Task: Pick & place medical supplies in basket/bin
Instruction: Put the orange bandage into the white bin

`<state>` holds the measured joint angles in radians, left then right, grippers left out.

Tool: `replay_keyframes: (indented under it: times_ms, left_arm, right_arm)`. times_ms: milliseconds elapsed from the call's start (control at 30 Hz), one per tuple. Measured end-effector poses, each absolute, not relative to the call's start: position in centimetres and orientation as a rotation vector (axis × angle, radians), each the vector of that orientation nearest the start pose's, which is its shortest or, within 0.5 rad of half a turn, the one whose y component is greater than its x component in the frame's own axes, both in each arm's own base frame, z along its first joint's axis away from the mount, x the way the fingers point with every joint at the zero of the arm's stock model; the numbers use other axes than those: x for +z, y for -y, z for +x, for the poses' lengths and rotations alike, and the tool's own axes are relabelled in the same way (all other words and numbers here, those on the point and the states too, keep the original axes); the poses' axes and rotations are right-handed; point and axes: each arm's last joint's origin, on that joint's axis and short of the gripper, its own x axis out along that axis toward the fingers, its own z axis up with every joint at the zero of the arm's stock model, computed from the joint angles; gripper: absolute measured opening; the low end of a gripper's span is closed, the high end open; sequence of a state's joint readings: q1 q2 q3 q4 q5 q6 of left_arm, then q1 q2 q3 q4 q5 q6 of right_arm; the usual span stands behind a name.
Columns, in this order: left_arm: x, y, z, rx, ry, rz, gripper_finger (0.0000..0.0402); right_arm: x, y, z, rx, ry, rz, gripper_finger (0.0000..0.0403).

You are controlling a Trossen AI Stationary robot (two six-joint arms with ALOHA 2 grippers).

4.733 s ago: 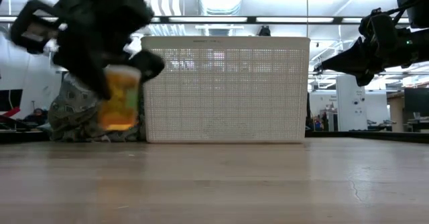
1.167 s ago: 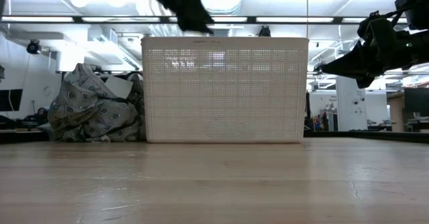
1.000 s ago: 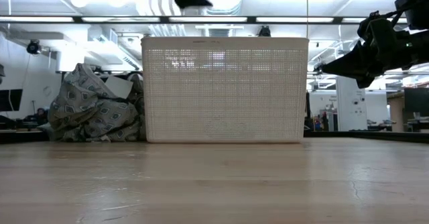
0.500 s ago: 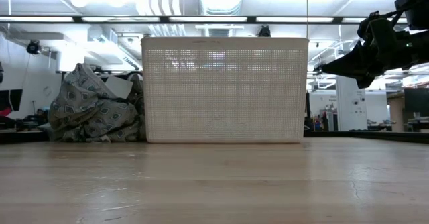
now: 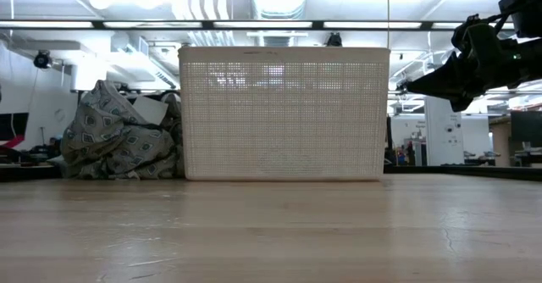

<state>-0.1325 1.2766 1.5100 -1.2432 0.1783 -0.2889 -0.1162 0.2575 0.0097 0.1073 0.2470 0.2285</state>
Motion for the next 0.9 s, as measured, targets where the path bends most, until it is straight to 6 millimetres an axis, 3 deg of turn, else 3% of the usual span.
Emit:
replay_keyframes:
  times_ms: [267,467,767,900]
  left_arm:
    - [32.0,5.6,21.2,-0.108,-1.326,-0.366,0.0303]
    - [26.8,8.3,20.6,-0.255,-1.458,-0.503,0.0303]
    - [23.3,11.8,20.7,-0.311,-1.345,-0.635,0.0303]
    - [22.0,12.8,19.8,-0.248,-1.348,-0.611,0.0303]
  right_arm:
    - [15.5,2.0,11.0,-0.377,-0.102,0.213,0.0008]
    - [15.5,2.0,11.0,-0.377,-0.102,0.214,0.0008]
    - [15.4,2.0,11.0,-0.379,-0.113,0.212,0.0008]
    - [15.1,2.0,11.0,-0.382,-0.150,0.210,0.0008]
